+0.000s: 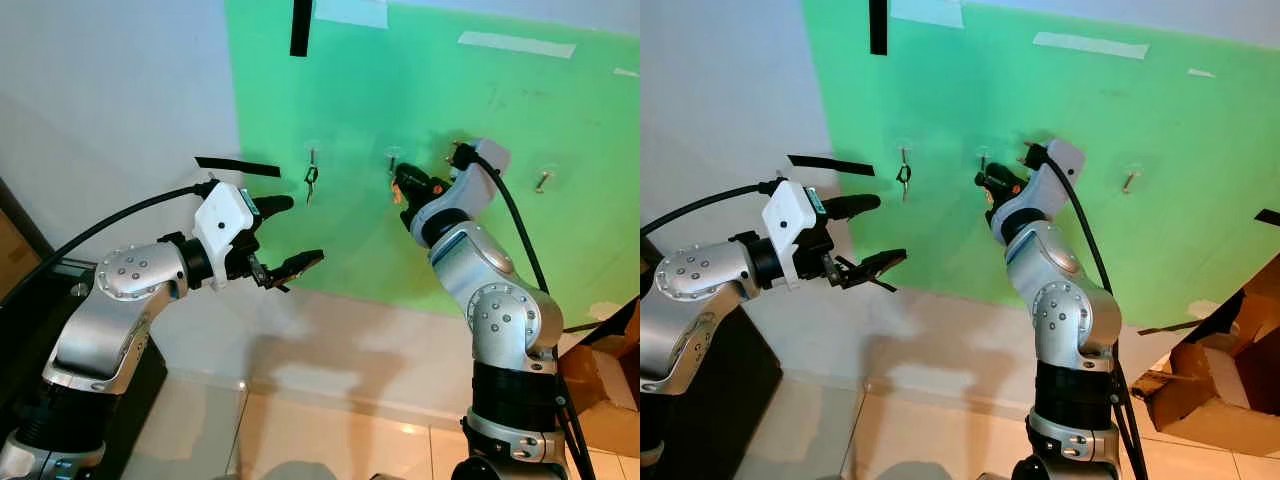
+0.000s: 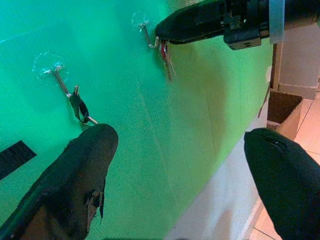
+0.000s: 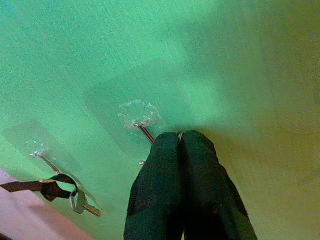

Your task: Hang keys on a hook

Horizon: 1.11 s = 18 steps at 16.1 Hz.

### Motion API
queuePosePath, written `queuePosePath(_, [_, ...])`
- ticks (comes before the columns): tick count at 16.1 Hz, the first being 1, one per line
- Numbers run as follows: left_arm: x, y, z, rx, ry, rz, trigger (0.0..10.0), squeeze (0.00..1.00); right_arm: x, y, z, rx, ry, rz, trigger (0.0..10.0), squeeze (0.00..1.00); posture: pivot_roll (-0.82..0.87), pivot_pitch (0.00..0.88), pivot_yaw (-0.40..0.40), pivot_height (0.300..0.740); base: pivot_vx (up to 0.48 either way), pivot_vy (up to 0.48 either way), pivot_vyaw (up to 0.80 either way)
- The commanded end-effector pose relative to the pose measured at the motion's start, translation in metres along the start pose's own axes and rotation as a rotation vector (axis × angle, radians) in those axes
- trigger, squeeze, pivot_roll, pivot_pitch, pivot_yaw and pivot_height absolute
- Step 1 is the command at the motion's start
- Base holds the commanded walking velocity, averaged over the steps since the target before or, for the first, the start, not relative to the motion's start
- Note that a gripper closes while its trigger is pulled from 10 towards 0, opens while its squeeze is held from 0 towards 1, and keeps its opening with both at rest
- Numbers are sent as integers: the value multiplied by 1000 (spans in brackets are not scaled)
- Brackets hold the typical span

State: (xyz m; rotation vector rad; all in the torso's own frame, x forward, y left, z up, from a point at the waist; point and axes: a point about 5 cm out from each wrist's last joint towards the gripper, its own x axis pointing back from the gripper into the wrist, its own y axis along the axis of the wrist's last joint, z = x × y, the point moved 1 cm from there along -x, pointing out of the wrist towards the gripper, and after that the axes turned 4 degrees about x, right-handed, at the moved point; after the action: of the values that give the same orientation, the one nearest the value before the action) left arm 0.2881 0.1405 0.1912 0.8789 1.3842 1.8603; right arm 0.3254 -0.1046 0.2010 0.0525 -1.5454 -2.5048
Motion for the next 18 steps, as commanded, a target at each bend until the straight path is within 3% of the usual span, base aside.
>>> queuePosePath(1, [-3,2,1,-7,-10,1,10000,0,-1,-3,-4,19,-25,12,10000,0,-8,0,-60,740,0,0,0])
queuePosePath(8, [-3,2,1,-11,-14,2,10000,0,0,-12,-5,30,-17,47,10000,0,-11,0,-58,740,0,0,0])
queuePosePath(12, [-4,3,0,-14,-20,-1,10000,0,5,-2,11,-32,133,-10,10000,0,-12,0,-56,740,0,0,0])
queuePosePath(18, [-4,2,-1,-14,-25,0,10000,0,7,5,14,-37,181,-47,10000,0,-9,0,-58,740,0,0,0])
